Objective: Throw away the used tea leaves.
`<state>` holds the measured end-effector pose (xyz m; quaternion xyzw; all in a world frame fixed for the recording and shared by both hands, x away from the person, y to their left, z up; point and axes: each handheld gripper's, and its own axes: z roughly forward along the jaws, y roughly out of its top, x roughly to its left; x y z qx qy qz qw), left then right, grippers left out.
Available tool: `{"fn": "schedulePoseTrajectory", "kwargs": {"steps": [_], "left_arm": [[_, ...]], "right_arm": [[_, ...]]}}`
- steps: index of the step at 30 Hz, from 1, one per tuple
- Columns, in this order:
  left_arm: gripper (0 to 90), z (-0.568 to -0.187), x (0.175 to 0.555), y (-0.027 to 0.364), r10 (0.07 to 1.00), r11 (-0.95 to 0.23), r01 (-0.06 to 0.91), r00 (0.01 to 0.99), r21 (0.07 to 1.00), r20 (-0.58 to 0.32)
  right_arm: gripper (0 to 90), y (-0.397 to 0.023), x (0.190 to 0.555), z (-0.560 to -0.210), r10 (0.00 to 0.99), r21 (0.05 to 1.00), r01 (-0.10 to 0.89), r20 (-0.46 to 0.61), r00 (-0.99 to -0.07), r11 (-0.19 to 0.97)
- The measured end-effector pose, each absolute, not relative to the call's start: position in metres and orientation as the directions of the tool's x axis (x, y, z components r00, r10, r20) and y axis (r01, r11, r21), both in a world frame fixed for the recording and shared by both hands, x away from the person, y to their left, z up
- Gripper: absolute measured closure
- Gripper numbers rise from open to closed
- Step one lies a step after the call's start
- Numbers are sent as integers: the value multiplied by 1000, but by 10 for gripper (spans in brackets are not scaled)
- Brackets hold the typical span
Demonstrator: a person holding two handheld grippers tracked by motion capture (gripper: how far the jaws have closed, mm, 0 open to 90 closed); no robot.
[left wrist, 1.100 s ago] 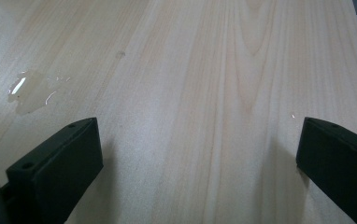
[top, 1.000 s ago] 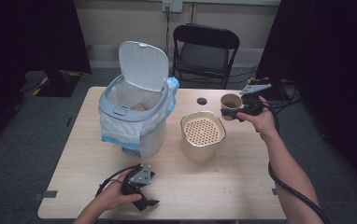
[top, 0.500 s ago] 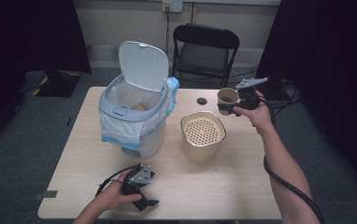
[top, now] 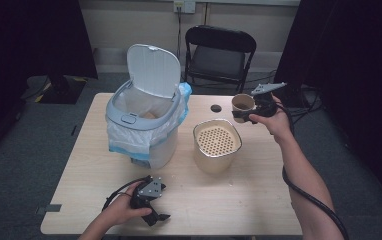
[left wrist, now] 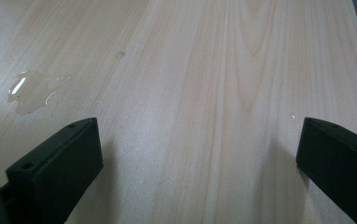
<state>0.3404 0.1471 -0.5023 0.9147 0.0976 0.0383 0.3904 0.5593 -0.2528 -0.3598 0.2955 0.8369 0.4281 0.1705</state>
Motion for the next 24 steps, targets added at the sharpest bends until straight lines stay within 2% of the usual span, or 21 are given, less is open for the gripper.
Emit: {"fn": "schedulePoseTrajectory", "kwargs": {"steps": [12, 24], "left_arm": [[0, -502, 340, 147, 207, -678, 148, 978, 720, -6], [0, -502, 340, 147, 209, -679, 149, 978, 719, -5]], "right_arm": [[279, -252, 557, -352, 634, 820, 324, -60, -771, 472], [281, -243, 552, -349, 615, 820, 239, -165, -771, 519]]}}
